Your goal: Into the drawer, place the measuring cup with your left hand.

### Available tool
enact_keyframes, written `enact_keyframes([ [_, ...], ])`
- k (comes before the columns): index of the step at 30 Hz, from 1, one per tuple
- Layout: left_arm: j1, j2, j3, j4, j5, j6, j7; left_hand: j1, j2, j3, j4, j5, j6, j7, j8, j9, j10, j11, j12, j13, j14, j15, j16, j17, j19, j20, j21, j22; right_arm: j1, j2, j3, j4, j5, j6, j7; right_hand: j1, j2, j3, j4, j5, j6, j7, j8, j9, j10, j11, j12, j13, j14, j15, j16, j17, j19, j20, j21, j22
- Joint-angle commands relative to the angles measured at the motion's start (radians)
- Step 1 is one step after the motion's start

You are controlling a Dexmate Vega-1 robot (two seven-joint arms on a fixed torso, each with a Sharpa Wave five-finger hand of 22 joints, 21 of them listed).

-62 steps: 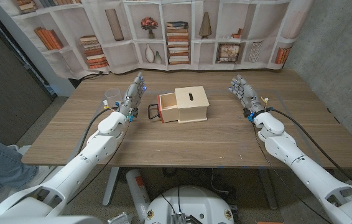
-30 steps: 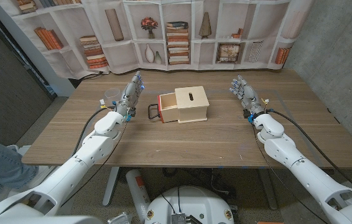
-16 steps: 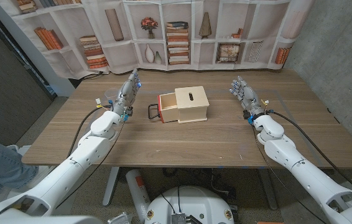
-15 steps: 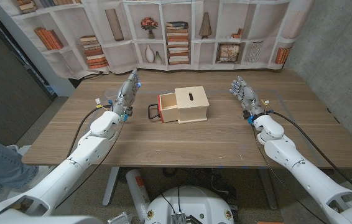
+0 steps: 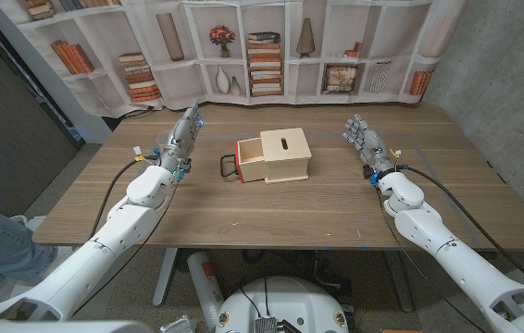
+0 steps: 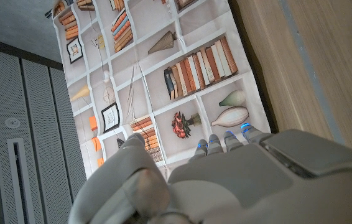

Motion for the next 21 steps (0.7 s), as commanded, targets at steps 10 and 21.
enact_keyframes([
  [10, 0.028, 0.033, -0.032, -0.015, 0.017, -0.034, -0.003, 0.018, 0.001, 0.004, -0.011, 0.006, 0.008, -0.001, 0.008, 0.004, 0.005, -0.005, 0.012, 0.003, -0.014, -0.005, 0.003, 0.002, -0.034, -0.008, 0.002, 0.003, 0.000, 0.004, -0.003, -0.003, -0.005, -0.007, -0.012, 0.005, 0.007, 0.002, -0.007, -0.004, 0.009, -0.001, -0.002, 0.002, 0.006, 0.000, -0.004, 0.003, -0.002, 0.001, 0.001, 0.004, -0.006, -0.007, -0.005, 0.004],
  [21, 0.045, 0.060, -0.060, -0.017, -0.003, -0.047, -0.031, 0.026, 0.002, 0.004, -0.016, 0.007, 0.016, -0.003, 0.009, 0.004, 0.011, -0.006, 0.013, 0.003, -0.011, -0.003, 0.003, 0.002, -0.024, -0.013, 0.005, 0.004, 0.006, 0.004, -0.011, -0.009, -0.019, -0.026, -0.032, 0.010, 0.009, 0.003, -0.011, -0.004, 0.010, -0.001, -0.003, 0.002, 0.008, 0.001, -0.005, 0.003, -0.001, 0.003, 0.001, 0.003, -0.007, -0.008, -0.008, 0.004],
])
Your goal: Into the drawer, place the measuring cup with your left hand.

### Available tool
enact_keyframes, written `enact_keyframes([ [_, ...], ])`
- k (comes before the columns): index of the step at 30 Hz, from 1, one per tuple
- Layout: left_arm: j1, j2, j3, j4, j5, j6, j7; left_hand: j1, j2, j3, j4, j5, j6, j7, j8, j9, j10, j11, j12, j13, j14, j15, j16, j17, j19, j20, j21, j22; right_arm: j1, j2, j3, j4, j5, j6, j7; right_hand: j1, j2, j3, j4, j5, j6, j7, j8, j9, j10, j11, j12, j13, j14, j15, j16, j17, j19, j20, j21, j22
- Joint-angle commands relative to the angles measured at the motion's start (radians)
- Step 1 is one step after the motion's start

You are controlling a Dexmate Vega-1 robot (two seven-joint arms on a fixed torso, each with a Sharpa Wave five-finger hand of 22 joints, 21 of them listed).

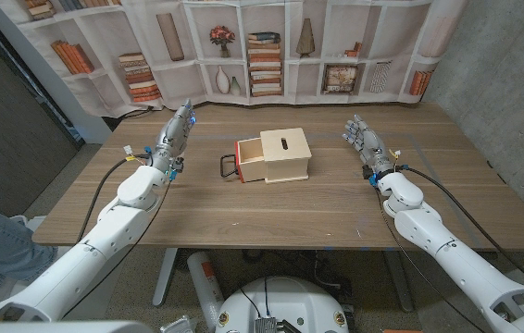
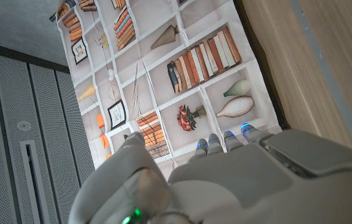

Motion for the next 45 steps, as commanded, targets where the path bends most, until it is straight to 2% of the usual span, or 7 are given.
enact_keyframes([
  [1, 0.018, 0.028, -0.028, -0.002, -0.017, -0.015, -0.031, 0.013, -0.001, 0.003, -0.004, 0.007, 0.009, -0.003, 0.006, 0.004, 0.008, -0.004, 0.006, 0.003, -0.010, -0.004, 0.003, 0.002, -0.023, -0.014, 0.006, 0.004, 0.008, 0.004, -0.009, -0.003, -0.010, -0.016, -0.017, 0.003, 0.003, -0.001, -0.007, 0.000, 0.006, 0.003, -0.003, 0.002, 0.008, 0.001, -0.005, 0.003, -0.001, 0.002, 0.000, 0.003, -0.007, -0.008, -0.001, 0.004],
  [6, 0.017, 0.042, -0.033, 0.010, -0.045, -0.007, -0.075, 0.017, 0.000, 0.003, -0.007, 0.007, 0.019, -0.002, 0.009, 0.004, 0.017, -0.005, 0.009, 0.003, 0.000, -0.005, 0.006, 0.002, -0.017, -0.013, 0.008, 0.004, 0.013, 0.011, -0.012, 0.005, -0.012, -0.015, -0.020, 0.003, 0.003, -0.001, -0.007, -0.001, 0.007, 0.004, -0.002, 0.002, 0.008, 0.001, -0.005, 0.003, -0.001, 0.002, 0.001, 0.003, -0.007, -0.009, -0.002, 0.004],
  [18, 0.041, 0.063, -0.053, 0.002, -0.020, -0.017, -0.048, 0.024, 0.002, 0.004, -0.012, 0.008, 0.029, -0.005, 0.010, 0.004, 0.027, -0.008, 0.011, 0.003, 0.008, -0.009, 0.007, 0.002, -0.014, -0.012, 0.007, 0.005, 0.028, 0.027, -0.019, 0.033, -0.014, -0.011, -0.017, 0.002, 0.005, -0.002, -0.008, -0.002, 0.008, 0.003, -0.002, 0.002, 0.007, -0.001, -0.007, 0.003, -0.001, 0.002, 0.001, 0.004, -0.007, -0.008, -0.004, 0.004],
  [34, 0.090, 0.104, -0.096, -0.065, -0.001, 0.004, 0.000, 0.034, 0.003, 0.006, -0.018, 0.010, 0.034, -0.006, 0.010, 0.004, 0.034, -0.009, 0.012, 0.003, 0.014, -0.012, 0.006, 0.002, -0.009, -0.011, 0.008, 0.005, 0.035, 0.021, -0.019, 0.048, -0.009, -0.017, -0.003, 0.001, 0.006, -0.002, -0.009, -0.002, 0.009, 0.001, -0.002, 0.003, 0.008, 0.000, -0.007, 0.003, -0.001, 0.002, 0.001, 0.004, -0.006, -0.007, -0.006, 0.004],
  [45, 0.113, 0.118, -0.126, -0.074, 0.009, -0.006, 0.008, 0.039, 0.004, 0.006, -0.022, 0.011, 0.039, -0.006, 0.010, 0.003, 0.040, -0.010, 0.012, 0.003, 0.018, -0.013, 0.006, 0.002, -0.002, -0.011, 0.010, 0.005, 0.035, 0.019, -0.018, 0.047, -0.009, -0.022, -0.005, 0.001, 0.006, -0.003, -0.010, -0.003, 0.009, 0.002, -0.003, 0.003, 0.010, 0.000, -0.007, 0.003, 0.000, 0.003, 0.001, 0.004, -0.006, -0.007, -0.007, 0.004],
])
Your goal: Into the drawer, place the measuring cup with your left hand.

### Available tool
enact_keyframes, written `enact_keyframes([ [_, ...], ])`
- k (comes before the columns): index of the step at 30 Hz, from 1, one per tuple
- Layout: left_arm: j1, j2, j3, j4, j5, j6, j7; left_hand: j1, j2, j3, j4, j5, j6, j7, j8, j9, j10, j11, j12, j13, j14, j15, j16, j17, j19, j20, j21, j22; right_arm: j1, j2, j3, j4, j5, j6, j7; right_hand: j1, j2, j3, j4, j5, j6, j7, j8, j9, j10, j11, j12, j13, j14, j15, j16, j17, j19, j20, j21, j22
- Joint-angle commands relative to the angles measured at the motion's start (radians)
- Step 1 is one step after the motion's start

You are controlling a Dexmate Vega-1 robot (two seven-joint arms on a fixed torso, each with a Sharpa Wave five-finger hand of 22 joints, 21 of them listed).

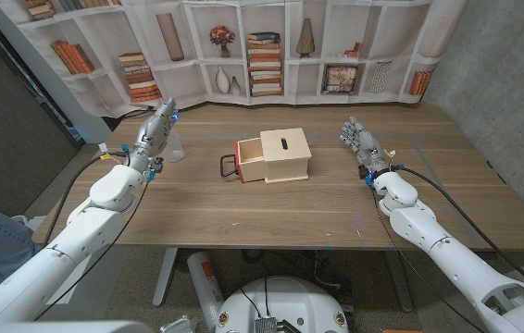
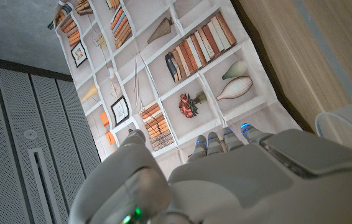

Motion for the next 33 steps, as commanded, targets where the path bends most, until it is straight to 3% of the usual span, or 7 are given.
enact_keyframes([
  [1, 0.030, 0.017, -0.034, -0.016, 0.014, -0.011, 0.016, 0.014, 0.004, 0.005, -0.007, 0.007, 0.002, 0.000, 0.010, 0.003, 0.009, 0.001, 0.004, 0.003, 0.005, 0.002, 0.006, 0.002, -0.001, -0.011, 0.010, 0.005, 0.002, -0.004, 0.000, 0.001, 0.001, -0.007, 0.000, 0.001, 0.006, 0.001, -0.006, -0.003, 0.009, 0.002, -0.003, 0.003, 0.009, 0.000, 0.000, 0.003, 0.000, 0.003, 0.001, 0.004, -0.001, -0.009, -0.004, 0.004],
  [33, 0.104, 0.037, -0.142, -0.003, -0.002, -0.049, 0.018, 0.033, 0.004, 0.006, -0.021, 0.011, 0.032, -0.004, 0.014, 0.004, 0.036, -0.004, 0.008, 0.004, 0.036, -0.001, 0.010, 0.002, 0.033, -0.009, 0.017, 0.005, 0.024, 0.001, -0.011, -0.007, -0.017, -0.026, -0.018, 0.002, 0.008, 0.001, -0.009, -0.003, 0.009, 0.000, -0.004, 0.003, 0.011, -0.001, -0.001, 0.004, 0.001, 0.002, 0.001, 0.004, 0.001, -0.008, -0.007, 0.005],
])
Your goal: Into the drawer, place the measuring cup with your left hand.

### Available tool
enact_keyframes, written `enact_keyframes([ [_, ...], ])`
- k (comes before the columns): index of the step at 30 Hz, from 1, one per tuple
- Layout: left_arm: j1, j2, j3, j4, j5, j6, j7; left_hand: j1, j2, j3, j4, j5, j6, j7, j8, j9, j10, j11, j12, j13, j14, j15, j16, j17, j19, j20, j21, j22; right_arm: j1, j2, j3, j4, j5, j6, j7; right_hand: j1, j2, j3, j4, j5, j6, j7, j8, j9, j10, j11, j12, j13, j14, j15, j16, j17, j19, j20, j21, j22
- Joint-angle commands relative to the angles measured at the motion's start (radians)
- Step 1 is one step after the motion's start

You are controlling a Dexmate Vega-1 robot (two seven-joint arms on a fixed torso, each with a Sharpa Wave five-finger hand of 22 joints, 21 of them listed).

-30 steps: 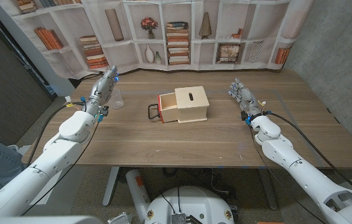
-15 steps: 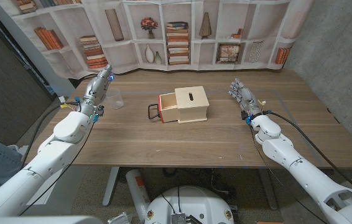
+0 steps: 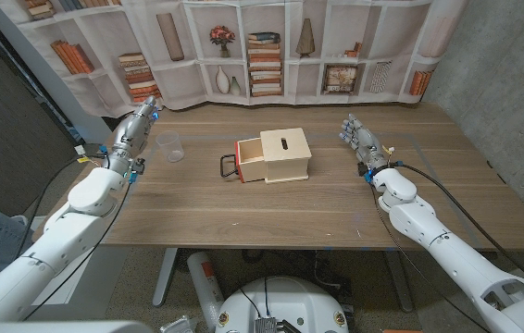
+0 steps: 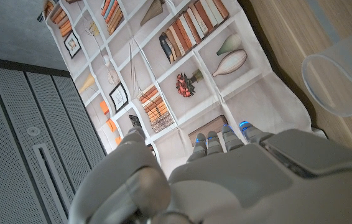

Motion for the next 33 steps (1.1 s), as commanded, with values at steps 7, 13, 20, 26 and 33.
enact_keyframes([
  [7, 0.021, 0.022, -0.050, 0.026, -0.001, -0.013, -0.025, 0.015, -0.002, 0.001, -0.011, 0.005, 0.013, -0.006, 0.007, 0.004, 0.009, -0.001, 0.007, 0.004, 0.013, 0.000, 0.010, 0.002, 0.012, -0.005, 0.007, 0.005, 0.000, 0.002, -0.005, -0.006, -0.007, -0.006, -0.010, 0.002, 0.009, 0.005, -0.006, -0.004, 0.010, 0.000, -0.004, 0.003, 0.008, 0.003, -0.001, 0.001, 0.000, 0.002, 0.001, 0.005, 0.002, -0.008, -0.003, 0.005],
  [13, 0.007, 0.022, -0.052, 0.054, -0.011, -0.014, -0.043, 0.016, -0.004, 0.000, -0.013, 0.007, 0.015, -0.011, 0.006, 0.004, 0.014, -0.006, 0.008, 0.004, 0.016, -0.006, 0.010, 0.003, 0.014, -0.006, 0.007, 0.005, -0.003, 0.002, -0.005, -0.010, -0.007, -0.011, -0.014, 0.001, 0.009, 0.004, -0.006, -0.004, 0.009, 0.000, -0.004, 0.003, 0.008, 0.003, -0.001, 0.001, 0.001, 0.003, 0.001, 0.005, 0.002, -0.007, -0.004, 0.005],
  [20, 0.014, 0.045, -0.064, 0.055, -0.015, 0.018, -0.043, 0.017, -0.007, -0.003, -0.015, 0.008, 0.026, -0.013, 0.008, 0.004, 0.024, -0.008, 0.010, 0.004, 0.025, -0.008, 0.011, 0.003, 0.021, -0.008, 0.007, 0.005, 0.003, 0.000, -0.012, -0.010, -0.015, -0.016, -0.010, 0.001, 0.009, 0.004, -0.007, -0.004, 0.010, 0.000, -0.004, 0.003, 0.009, 0.002, -0.002, 0.001, 0.001, 0.002, 0.001, 0.005, 0.002, -0.007, -0.004, 0.005],
  [26, 0.023, 0.057, -0.082, 0.059, -0.024, 0.027, -0.046, 0.018, -0.009, -0.004, -0.016, 0.010, 0.030, -0.014, 0.008, 0.004, 0.029, -0.009, 0.011, 0.004, 0.031, -0.010, 0.012, 0.003, 0.025, -0.009, 0.008, 0.004, 0.003, 0.000, -0.018, -0.022, -0.022, -0.025, -0.019, 0.001, 0.010, 0.004, -0.008, -0.004, 0.010, 0.000, -0.004, 0.003, 0.009, 0.003, -0.002, 0.001, 0.002, 0.002, 0.001, 0.005, 0.003, -0.007, -0.005, 0.005],
  [33, 0.027, 0.068, -0.096, 0.073, -0.026, 0.033, -0.054, 0.019, -0.010, -0.006, -0.017, 0.012, 0.038, -0.014, 0.010, 0.004, 0.036, -0.007, 0.012, 0.004, 0.038, -0.011, 0.013, 0.003, 0.031, -0.008, 0.008, 0.004, 0.006, 0.000, -0.020, -0.038, -0.031, -0.033, -0.033, 0.001, 0.010, 0.004, -0.008, -0.004, 0.010, 0.000, -0.004, 0.003, 0.009, 0.003, -0.002, 0.001, 0.002, 0.003, 0.001, 0.005, 0.003, -0.007, -0.006, 0.005],
])
